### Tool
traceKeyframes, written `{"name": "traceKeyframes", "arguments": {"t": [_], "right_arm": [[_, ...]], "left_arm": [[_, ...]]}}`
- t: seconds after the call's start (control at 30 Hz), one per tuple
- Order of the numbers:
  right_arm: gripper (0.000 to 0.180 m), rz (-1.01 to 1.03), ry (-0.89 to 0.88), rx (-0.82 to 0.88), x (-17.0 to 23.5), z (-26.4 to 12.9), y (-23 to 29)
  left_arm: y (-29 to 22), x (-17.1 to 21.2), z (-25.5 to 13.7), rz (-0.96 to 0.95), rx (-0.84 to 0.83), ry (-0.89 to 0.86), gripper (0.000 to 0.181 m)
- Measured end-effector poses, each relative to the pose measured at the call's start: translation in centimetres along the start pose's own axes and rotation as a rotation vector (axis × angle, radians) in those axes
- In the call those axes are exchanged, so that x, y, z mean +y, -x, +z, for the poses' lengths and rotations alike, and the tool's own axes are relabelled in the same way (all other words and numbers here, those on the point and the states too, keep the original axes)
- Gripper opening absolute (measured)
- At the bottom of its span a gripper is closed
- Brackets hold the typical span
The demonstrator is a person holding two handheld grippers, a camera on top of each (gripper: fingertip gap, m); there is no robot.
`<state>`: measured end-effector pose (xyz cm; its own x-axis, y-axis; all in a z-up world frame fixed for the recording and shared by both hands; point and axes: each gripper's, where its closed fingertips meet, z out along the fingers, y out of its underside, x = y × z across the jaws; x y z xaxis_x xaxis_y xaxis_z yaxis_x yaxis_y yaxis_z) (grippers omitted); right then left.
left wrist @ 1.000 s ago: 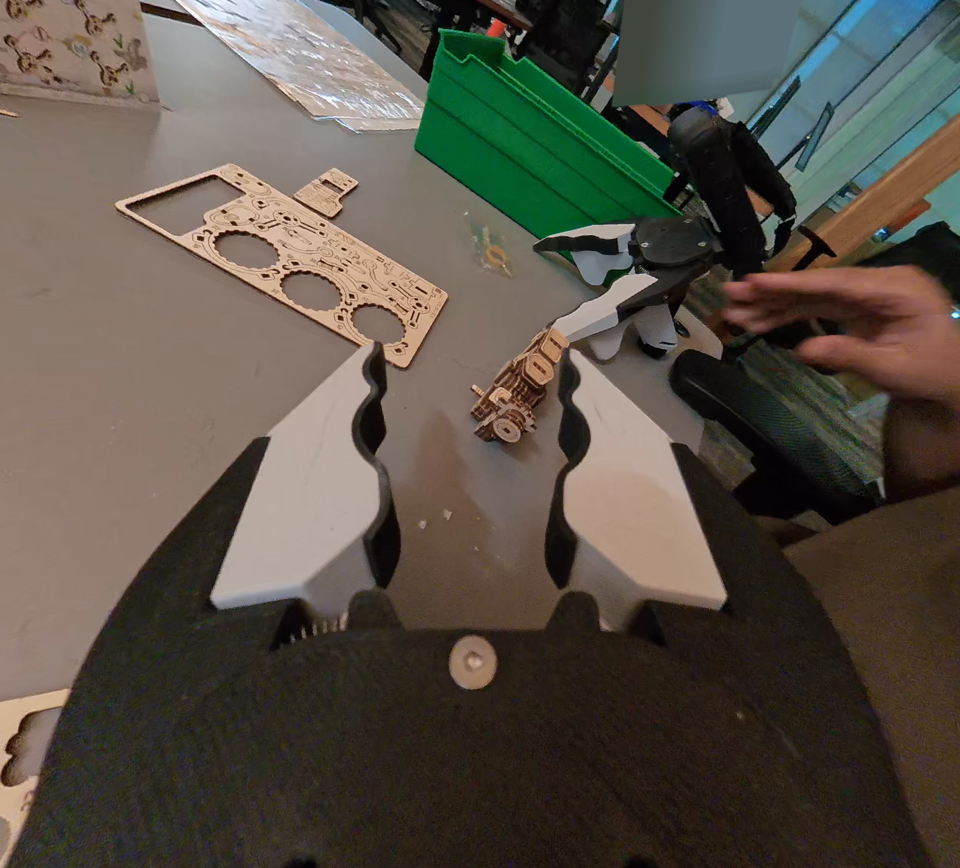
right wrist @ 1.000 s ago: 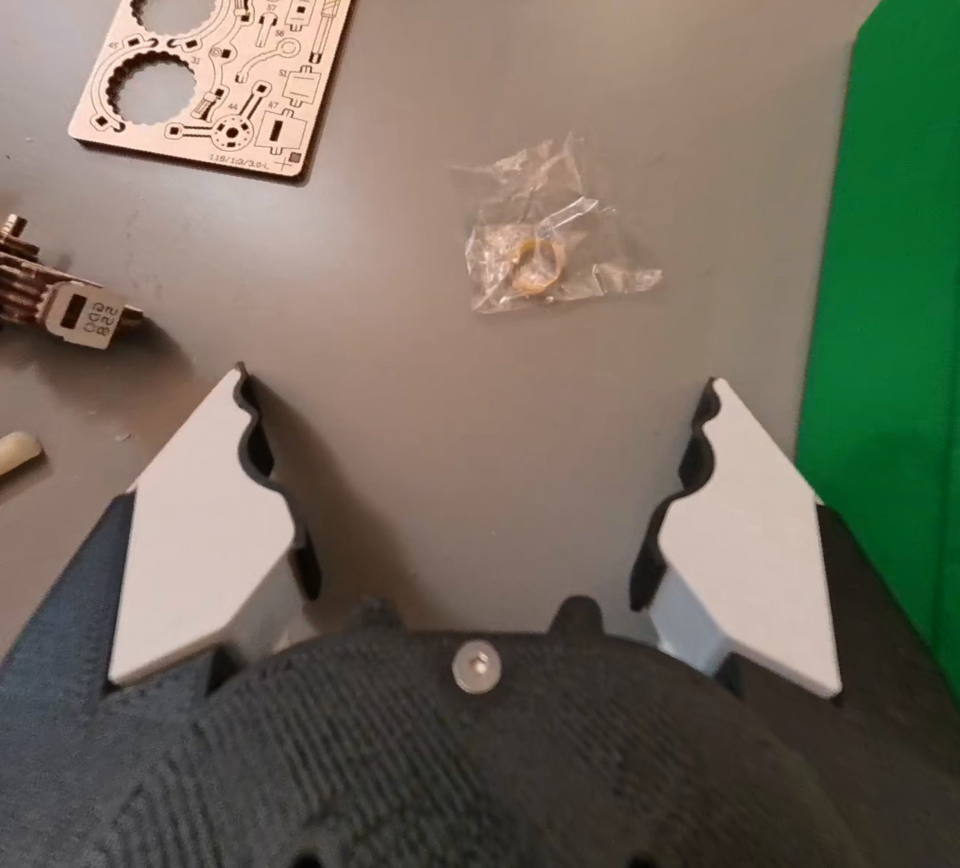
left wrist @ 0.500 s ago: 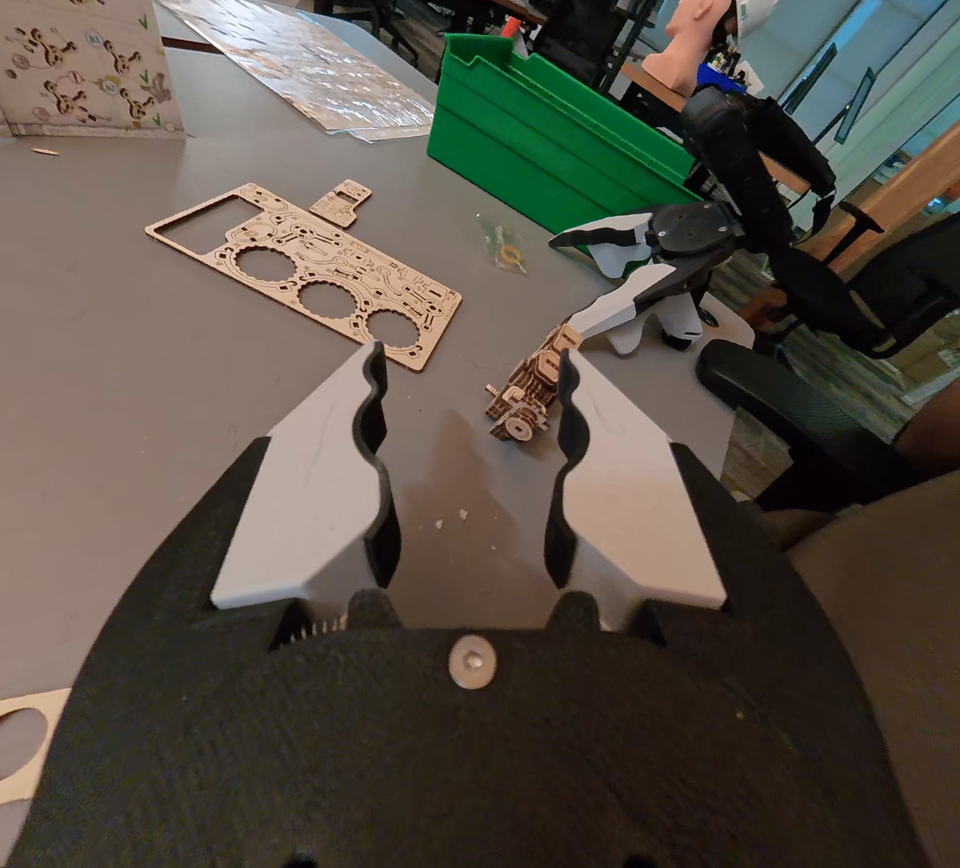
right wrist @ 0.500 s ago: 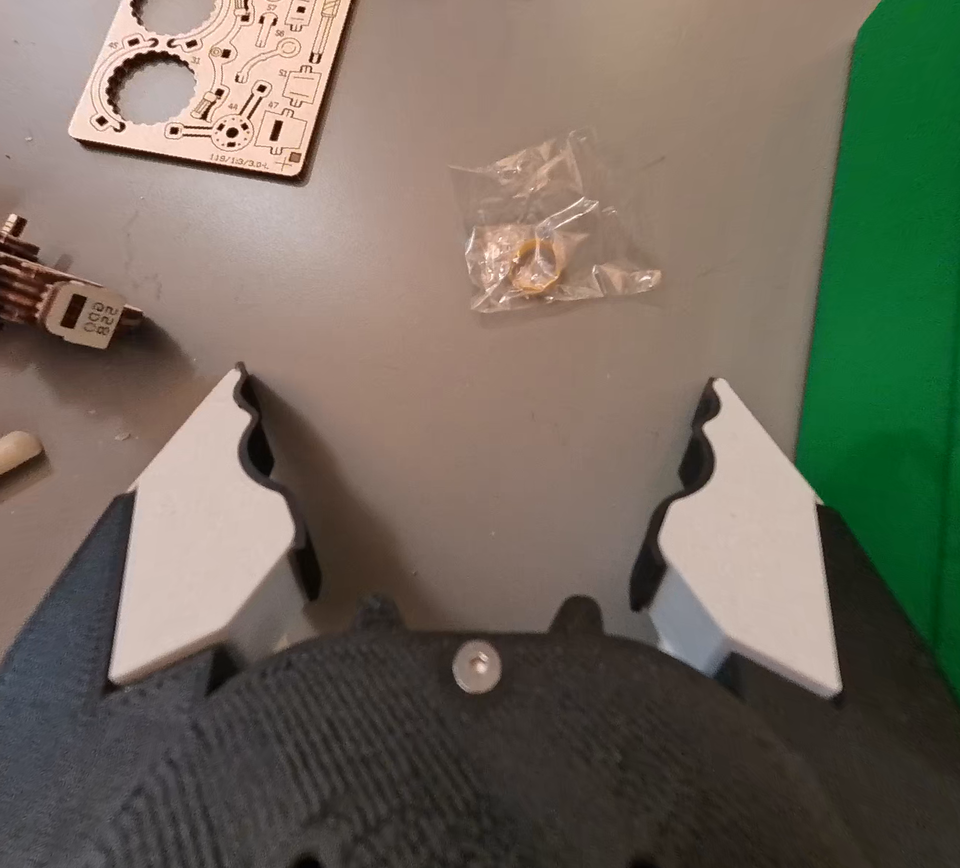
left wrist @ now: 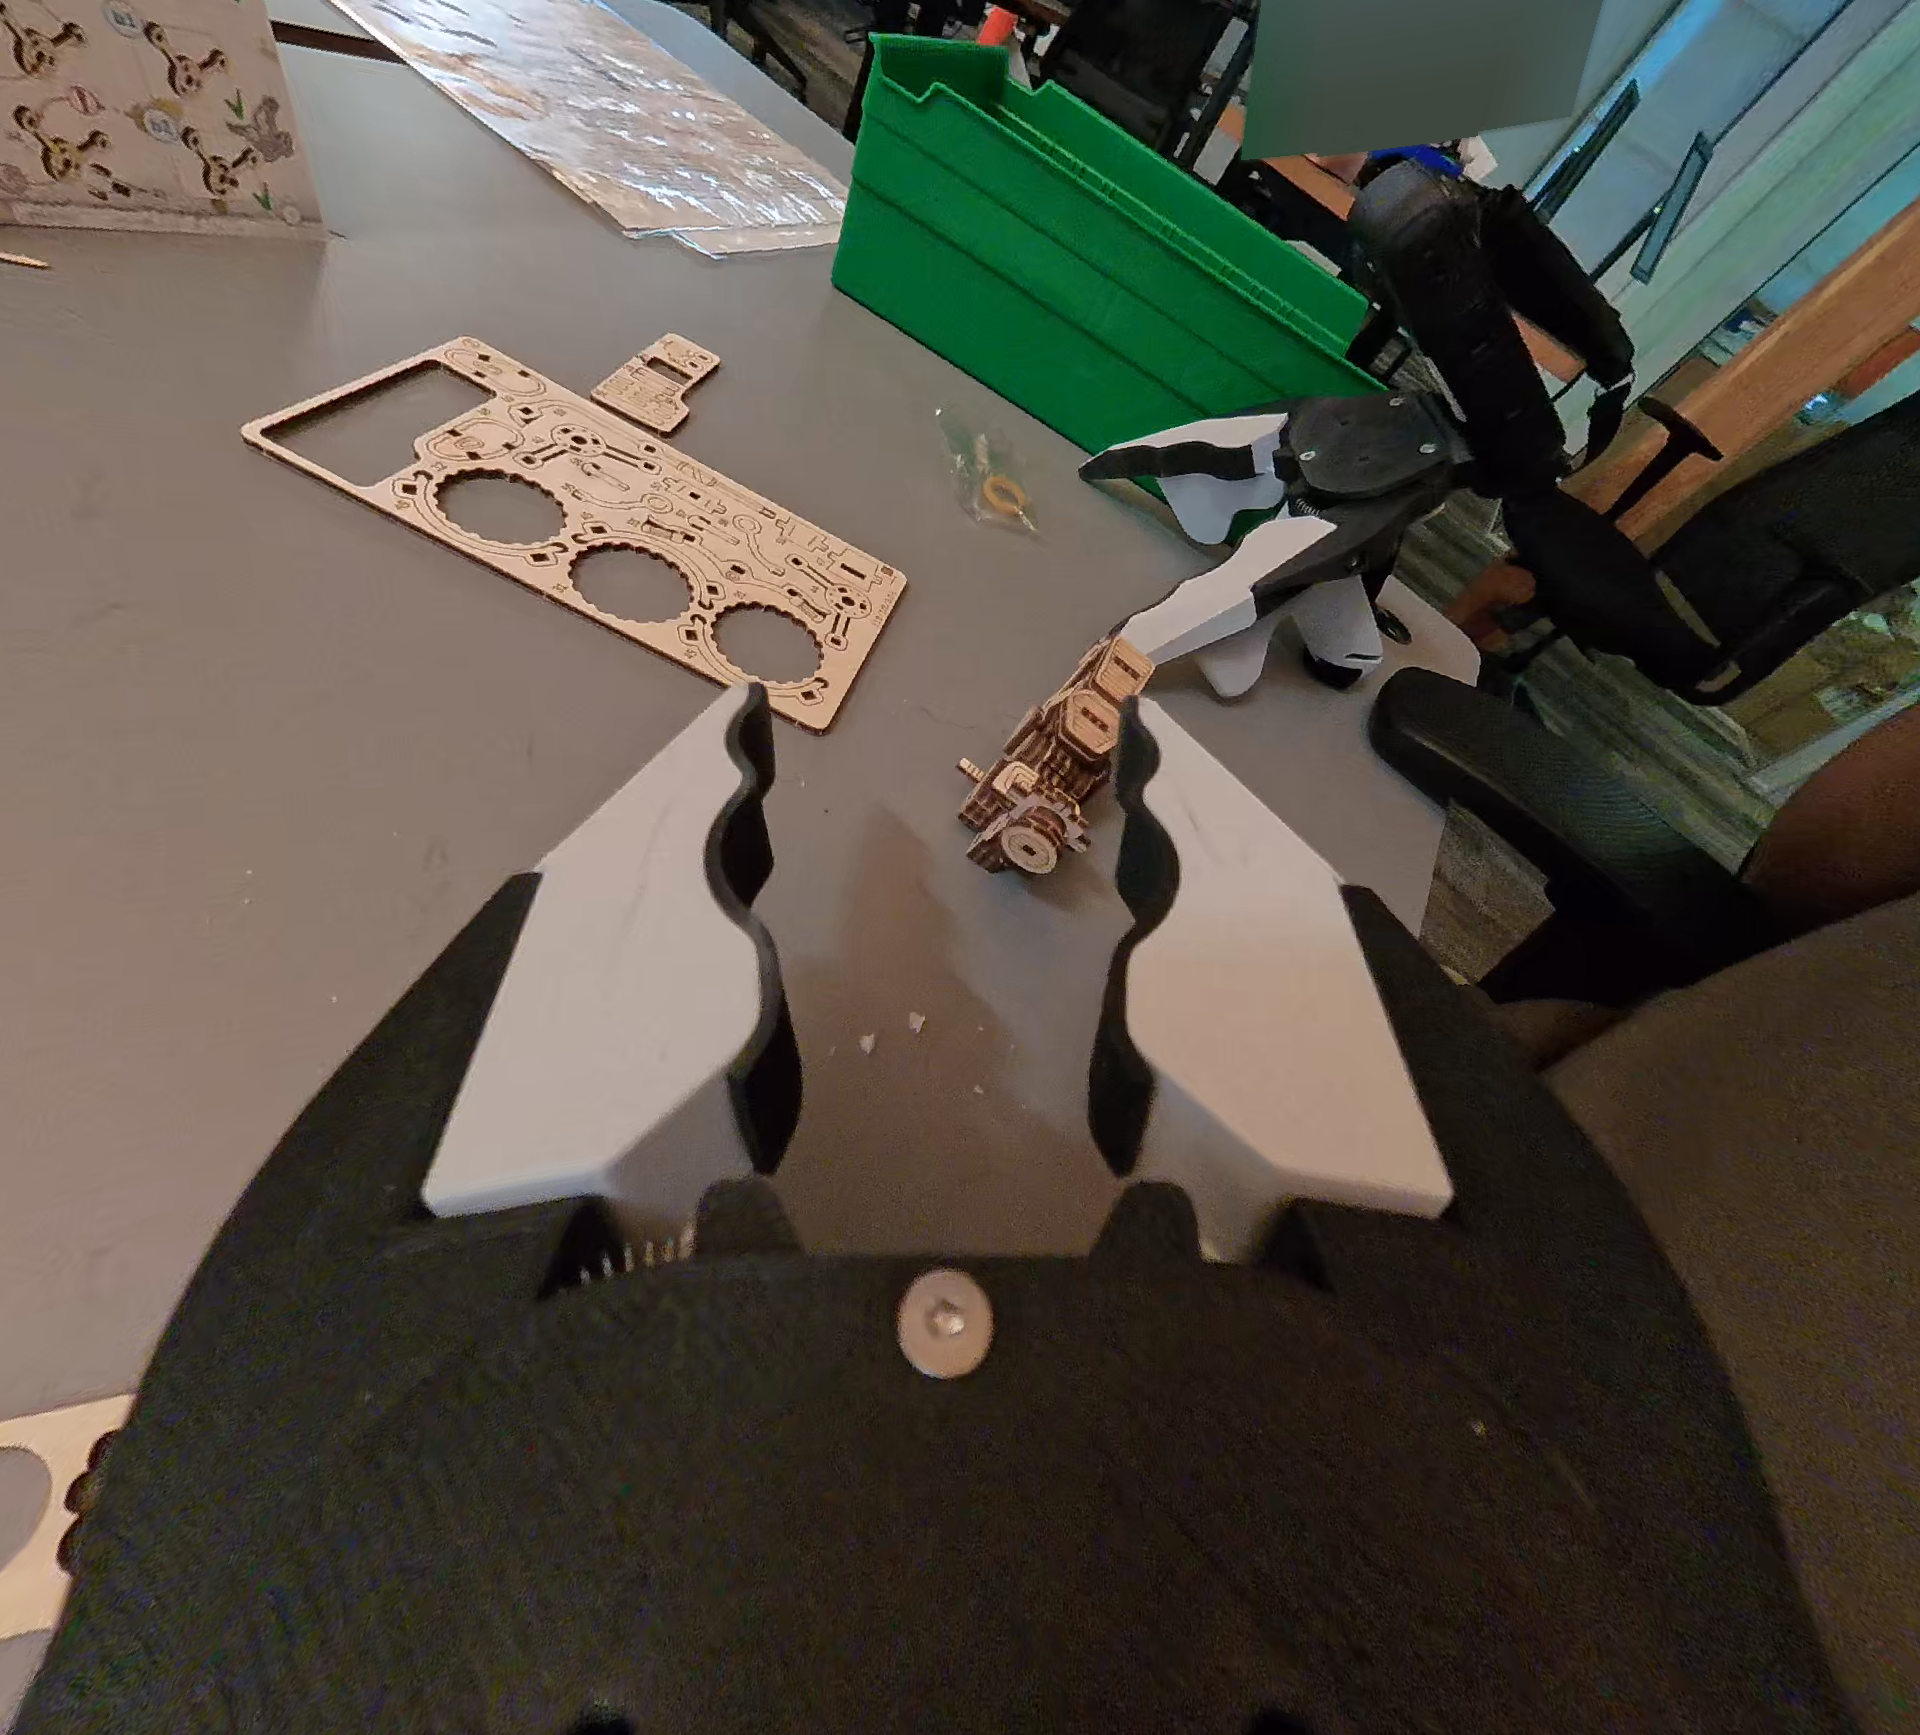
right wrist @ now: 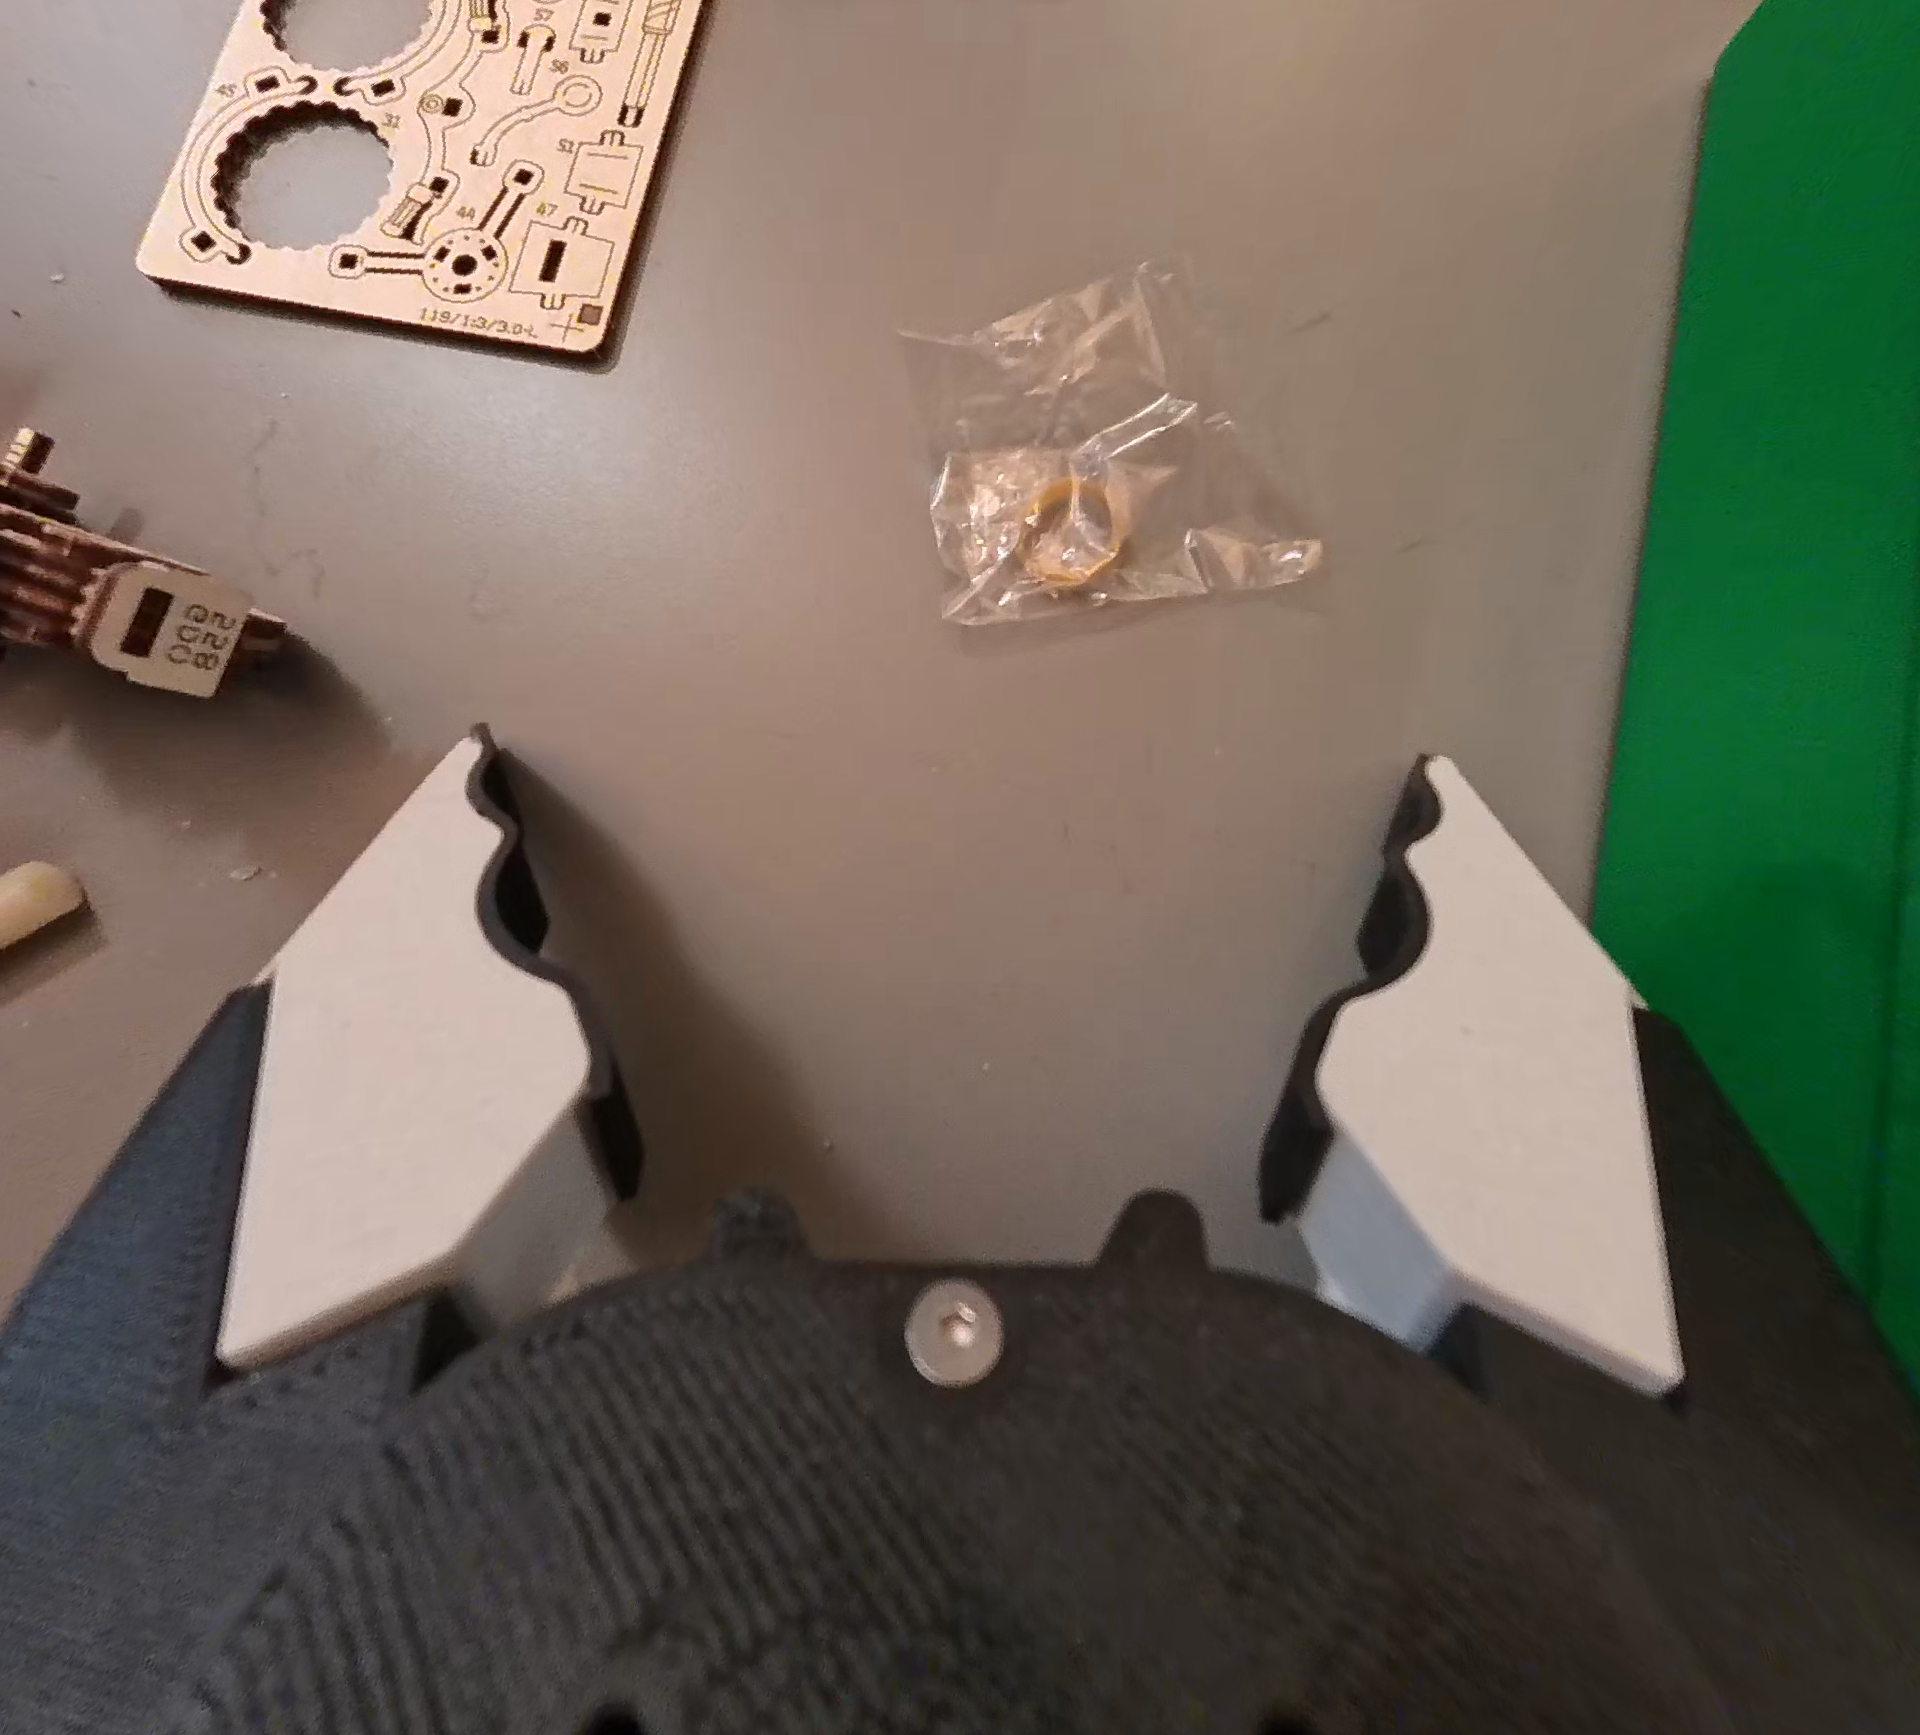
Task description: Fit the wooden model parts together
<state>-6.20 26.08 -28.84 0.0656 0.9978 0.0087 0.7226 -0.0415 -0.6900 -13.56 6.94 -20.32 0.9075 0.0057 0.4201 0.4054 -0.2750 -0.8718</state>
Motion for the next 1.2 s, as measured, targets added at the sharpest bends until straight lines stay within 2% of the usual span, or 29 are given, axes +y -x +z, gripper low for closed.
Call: {"name": "traceKeyframes", "arguments": {"t": [0.7, 1.13, 1.2], "right_arm": [[0.159, 0.0, 0.0, 0.0, 0.0, 0.0, 0.0], [0.159, -0.028, -0.001, -0.029, -0.3, 0.3, 0.1], [0.149, -0.037, -0.006, -0.039, -0.4, 0.2, 0.2]], "left_arm": [[0.2, 0.1, 0.3, 0.02, -0.039, 0.002, 0.065], [-1.1, 0.9, 0.4, 0.079, -0.003, 0.048, 0.066], [-1.3, 0.8, 0.2, 0.095, 0.006, 0.041, 0.067]]}}
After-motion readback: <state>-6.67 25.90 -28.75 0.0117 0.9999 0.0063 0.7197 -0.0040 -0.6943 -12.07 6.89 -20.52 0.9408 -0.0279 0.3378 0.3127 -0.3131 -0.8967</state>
